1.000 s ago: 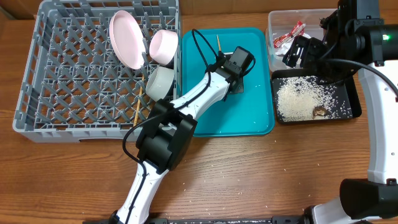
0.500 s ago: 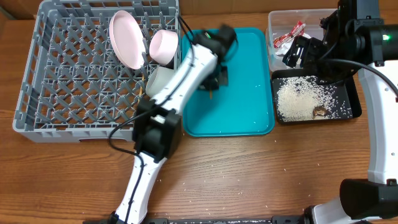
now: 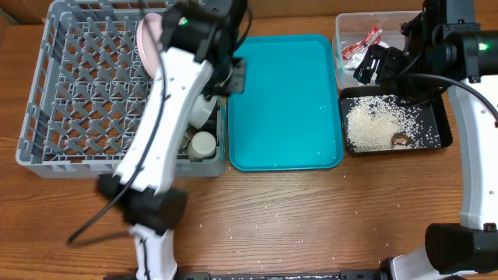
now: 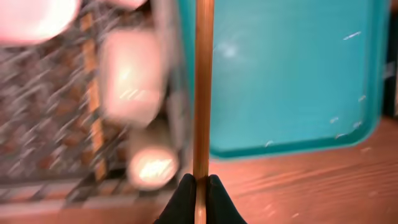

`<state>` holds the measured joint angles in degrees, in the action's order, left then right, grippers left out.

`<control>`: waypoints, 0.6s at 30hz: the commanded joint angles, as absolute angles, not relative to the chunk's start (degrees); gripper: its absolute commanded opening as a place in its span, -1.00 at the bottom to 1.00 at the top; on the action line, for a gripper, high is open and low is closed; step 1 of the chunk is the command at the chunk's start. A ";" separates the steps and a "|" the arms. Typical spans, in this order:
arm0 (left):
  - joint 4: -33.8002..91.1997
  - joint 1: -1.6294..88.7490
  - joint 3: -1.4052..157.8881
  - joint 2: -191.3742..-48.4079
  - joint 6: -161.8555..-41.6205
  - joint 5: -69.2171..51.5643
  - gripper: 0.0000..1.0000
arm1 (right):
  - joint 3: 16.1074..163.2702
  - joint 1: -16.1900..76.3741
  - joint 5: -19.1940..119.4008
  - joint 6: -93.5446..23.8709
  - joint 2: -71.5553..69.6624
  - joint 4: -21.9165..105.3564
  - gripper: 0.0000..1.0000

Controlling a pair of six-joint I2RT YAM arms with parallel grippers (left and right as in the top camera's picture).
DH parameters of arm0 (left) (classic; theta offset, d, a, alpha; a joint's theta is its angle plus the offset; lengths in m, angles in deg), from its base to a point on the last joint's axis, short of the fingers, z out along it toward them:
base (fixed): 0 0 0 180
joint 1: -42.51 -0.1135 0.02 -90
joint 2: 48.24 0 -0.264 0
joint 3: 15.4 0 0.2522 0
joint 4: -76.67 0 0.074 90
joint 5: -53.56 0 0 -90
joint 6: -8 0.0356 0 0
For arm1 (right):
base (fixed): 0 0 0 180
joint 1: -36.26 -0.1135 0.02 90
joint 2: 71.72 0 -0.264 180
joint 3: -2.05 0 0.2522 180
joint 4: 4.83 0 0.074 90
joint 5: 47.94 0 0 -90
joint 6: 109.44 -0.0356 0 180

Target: Sort waste into correct bins and load items into the dishwasher

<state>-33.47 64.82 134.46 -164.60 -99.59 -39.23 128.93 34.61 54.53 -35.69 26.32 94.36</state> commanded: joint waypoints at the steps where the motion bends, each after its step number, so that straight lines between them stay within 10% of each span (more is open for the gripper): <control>1: -33.82 62.11 121.56 -153.02 -100.77 -47.80 -0.91 | 128.69 34.34 54.09 -35.49 25.80 94.14 1.00; 18: -0.69 45.08 75.53 -137.93 -80.24 -42.16 -0.92 | 128.69 34.34 54.09 -35.49 25.80 94.14 1.00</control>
